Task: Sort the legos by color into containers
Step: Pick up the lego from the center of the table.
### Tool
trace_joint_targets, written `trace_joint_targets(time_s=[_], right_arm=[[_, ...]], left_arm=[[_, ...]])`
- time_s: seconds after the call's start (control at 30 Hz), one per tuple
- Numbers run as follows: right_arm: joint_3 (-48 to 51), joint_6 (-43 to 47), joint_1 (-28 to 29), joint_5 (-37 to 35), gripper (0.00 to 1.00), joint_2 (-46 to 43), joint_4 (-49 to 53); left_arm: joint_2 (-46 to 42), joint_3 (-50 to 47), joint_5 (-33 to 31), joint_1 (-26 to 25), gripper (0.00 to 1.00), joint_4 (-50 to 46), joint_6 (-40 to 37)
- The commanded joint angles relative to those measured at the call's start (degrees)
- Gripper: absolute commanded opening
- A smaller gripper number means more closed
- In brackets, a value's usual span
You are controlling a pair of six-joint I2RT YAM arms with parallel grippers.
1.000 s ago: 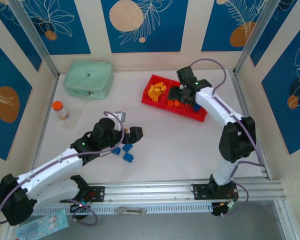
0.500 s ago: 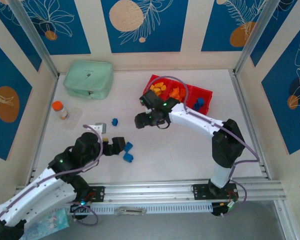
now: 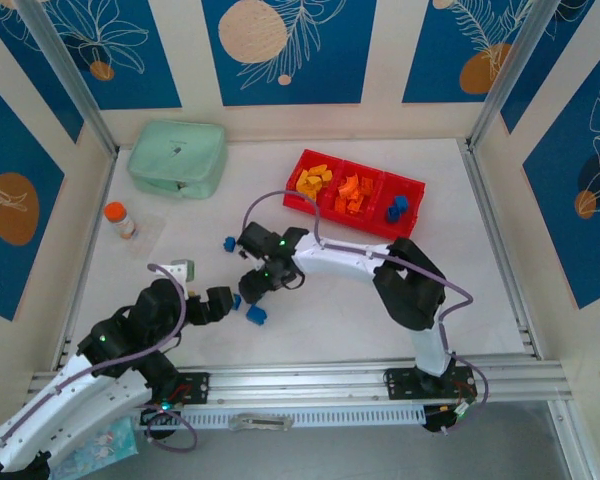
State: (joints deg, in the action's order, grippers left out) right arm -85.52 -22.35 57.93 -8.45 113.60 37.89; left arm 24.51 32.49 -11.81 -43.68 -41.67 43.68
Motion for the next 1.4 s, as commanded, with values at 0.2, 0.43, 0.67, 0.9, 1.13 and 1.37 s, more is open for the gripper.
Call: trace_joint_targets(time_s=[0.2,0.43,0.67,0.9,1.13,1.37], right_arm=[[-5.29,4.06,1.57,-0.28,0.82,5.56,1.33],[-9.34,4.52,2.21,-3.34,0.82,9.56,3.36],[-11.05,4.04,2.12,-4.90,0.73,11.87,4.73],[-11.25,3.86,1.85,-5.21,0.65,12.70,5.56],[-9.85,2.63,0.83,-3.85,0.50,10.32,4.61],[-8.40,0.04,-1.08,-3.90,0.47,5.73,6.25]], left_arm=[[-0.67,-0.33,-1.06,0.03,0.99,-0.69,1.41],[-0.87,-0.76,-1.26,0.00,0.99,-0.09,1.56],[-0.96,-1.38,-0.92,0.04,0.99,0.56,1.68],[-0.80,-1.73,-0.54,0.08,0.99,1.76,1.67],[-0.04,-1.82,0.29,0.01,0.99,3.50,1.76],[2.89,-0.24,1.51,0.01,0.99,5.47,1.12]])
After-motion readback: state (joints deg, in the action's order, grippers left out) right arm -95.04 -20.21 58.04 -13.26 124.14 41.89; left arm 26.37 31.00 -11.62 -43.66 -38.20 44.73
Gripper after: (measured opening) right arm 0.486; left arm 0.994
